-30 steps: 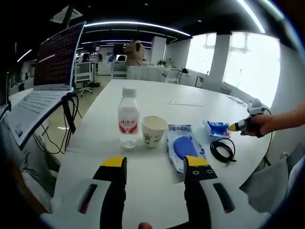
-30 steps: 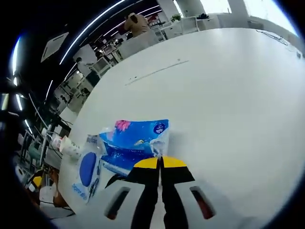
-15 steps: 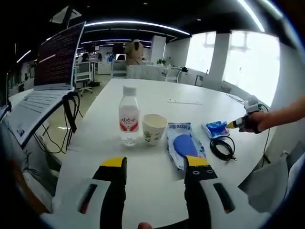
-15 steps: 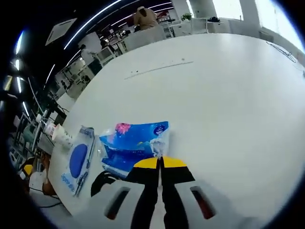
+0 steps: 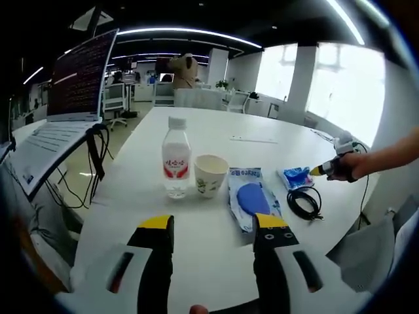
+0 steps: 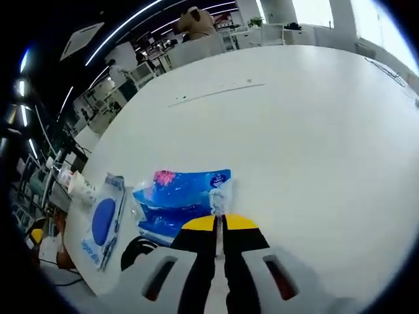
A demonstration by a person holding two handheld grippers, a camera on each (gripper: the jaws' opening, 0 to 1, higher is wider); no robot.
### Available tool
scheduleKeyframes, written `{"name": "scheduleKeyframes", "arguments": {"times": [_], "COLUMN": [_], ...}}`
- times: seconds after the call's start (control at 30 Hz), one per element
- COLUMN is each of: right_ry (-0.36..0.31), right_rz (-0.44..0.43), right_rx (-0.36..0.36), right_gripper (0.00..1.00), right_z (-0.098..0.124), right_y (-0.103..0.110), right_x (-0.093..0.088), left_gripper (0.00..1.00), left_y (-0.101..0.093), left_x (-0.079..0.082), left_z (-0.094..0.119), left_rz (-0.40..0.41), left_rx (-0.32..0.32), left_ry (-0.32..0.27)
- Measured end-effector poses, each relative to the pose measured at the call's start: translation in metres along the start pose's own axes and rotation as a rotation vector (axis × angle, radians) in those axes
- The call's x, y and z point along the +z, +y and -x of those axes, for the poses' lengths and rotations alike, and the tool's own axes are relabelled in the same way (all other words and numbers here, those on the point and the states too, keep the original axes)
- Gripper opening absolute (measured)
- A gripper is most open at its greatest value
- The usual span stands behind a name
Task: Arrange the tabletop items into an orderly group along one side of the table until the central work area is clear of visible clutter.
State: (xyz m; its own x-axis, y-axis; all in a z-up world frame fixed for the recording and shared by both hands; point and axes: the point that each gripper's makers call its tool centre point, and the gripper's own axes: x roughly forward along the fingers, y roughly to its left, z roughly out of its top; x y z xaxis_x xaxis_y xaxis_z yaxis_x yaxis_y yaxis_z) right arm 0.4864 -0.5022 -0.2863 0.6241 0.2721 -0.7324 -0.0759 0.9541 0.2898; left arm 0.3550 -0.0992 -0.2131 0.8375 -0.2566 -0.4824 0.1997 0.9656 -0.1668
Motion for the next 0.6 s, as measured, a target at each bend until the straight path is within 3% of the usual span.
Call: {"name": "scheduleKeyframes", "arguments": {"times": [0.6], "right_ry": [-0.011], "right_rz": [0.021], "right_rx": [-0.004], "right_gripper": [0.02], "right_z": [-0.0072], "right_y": [-0.0112], "right_x": [0.0069], "left_gripper": [0.47], "left_y": [-0.0050], "left_x": [-0.0068], "left_z": [-0.0014], "left_rz": [0.036], "left_rx": [-0.013], "left_ry": [0.006]}}
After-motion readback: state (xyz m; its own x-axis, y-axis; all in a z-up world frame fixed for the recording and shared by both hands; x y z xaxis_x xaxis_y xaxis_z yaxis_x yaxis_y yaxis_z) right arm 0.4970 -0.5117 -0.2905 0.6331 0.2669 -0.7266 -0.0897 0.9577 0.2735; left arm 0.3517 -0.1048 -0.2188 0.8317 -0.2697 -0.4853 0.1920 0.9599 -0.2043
